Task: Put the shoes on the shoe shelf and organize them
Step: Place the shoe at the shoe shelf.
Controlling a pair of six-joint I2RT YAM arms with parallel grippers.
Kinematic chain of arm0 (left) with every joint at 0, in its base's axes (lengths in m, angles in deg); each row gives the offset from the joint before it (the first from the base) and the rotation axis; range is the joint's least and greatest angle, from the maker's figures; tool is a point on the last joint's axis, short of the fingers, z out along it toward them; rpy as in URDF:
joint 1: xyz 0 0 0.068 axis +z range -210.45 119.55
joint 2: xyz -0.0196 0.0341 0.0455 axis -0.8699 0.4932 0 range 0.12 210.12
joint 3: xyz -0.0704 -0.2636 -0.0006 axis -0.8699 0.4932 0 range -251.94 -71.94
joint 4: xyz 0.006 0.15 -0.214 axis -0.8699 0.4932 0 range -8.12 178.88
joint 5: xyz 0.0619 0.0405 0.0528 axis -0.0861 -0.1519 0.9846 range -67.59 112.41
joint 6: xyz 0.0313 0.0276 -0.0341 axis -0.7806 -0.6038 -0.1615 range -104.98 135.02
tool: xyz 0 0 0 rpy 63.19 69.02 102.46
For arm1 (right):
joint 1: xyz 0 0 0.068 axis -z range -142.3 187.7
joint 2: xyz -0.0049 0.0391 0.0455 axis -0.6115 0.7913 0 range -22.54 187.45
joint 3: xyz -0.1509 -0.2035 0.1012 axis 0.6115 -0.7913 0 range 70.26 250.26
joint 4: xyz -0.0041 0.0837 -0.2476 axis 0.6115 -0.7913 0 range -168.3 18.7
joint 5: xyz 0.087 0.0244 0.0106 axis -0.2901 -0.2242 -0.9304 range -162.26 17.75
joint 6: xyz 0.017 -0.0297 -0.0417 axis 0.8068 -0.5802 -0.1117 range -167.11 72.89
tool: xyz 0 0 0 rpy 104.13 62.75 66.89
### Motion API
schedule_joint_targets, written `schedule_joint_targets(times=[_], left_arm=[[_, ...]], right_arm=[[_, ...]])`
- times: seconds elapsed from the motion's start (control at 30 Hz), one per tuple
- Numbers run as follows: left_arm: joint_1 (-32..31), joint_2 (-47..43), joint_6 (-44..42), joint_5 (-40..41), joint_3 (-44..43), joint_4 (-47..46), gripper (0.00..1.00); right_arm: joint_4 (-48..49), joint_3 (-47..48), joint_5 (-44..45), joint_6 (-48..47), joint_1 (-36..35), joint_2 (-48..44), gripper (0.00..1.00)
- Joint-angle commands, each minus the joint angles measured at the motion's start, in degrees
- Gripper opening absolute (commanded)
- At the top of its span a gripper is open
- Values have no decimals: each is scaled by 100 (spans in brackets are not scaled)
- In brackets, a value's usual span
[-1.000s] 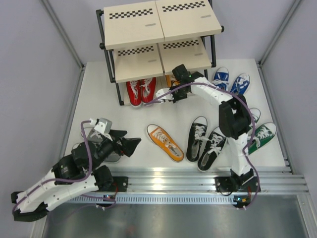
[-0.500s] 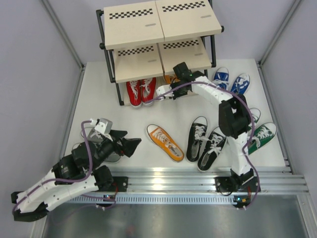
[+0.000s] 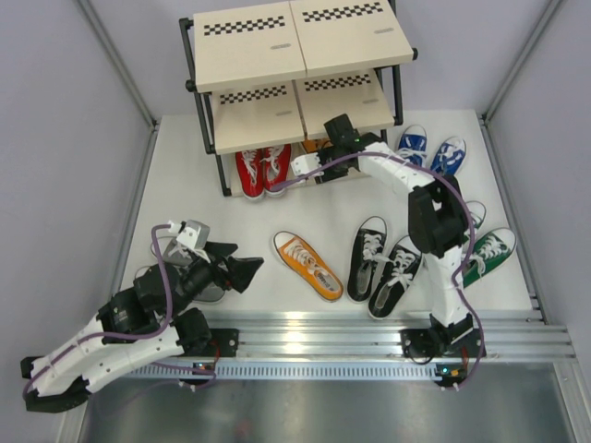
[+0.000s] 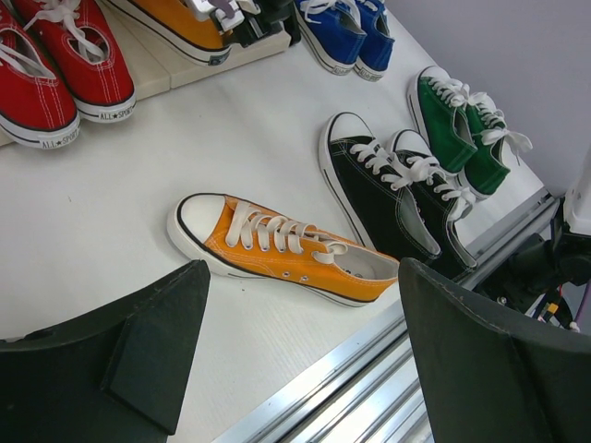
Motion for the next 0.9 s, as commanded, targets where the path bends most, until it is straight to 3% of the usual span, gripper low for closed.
schedule_joint_targets(times=[0.0,0.1,0.4,0.63,0.77,0.87], left_arm=[[10,-11,-104,-53,10,-198,88],[19,-20,-113,-45,10,-198,89],[10,-11,-78,8,19,-189,90],[10,33,203,316,63,-180,98],[19,243,589,483,107,-171,98],[10,717,1177,465,238,-346,98]], right_arm=[[436,-16,-97,45,23,-388,45],[401,-94,-167,133,31,-511,54],[314,-665,-422,230,31,-1275,62],[190,-1728,-852,791,-13,-2556,66],[208,-2563,-1572,2002,-65,-3682,67],[305,-3222,-2214,3783,-74,-4517,67]])
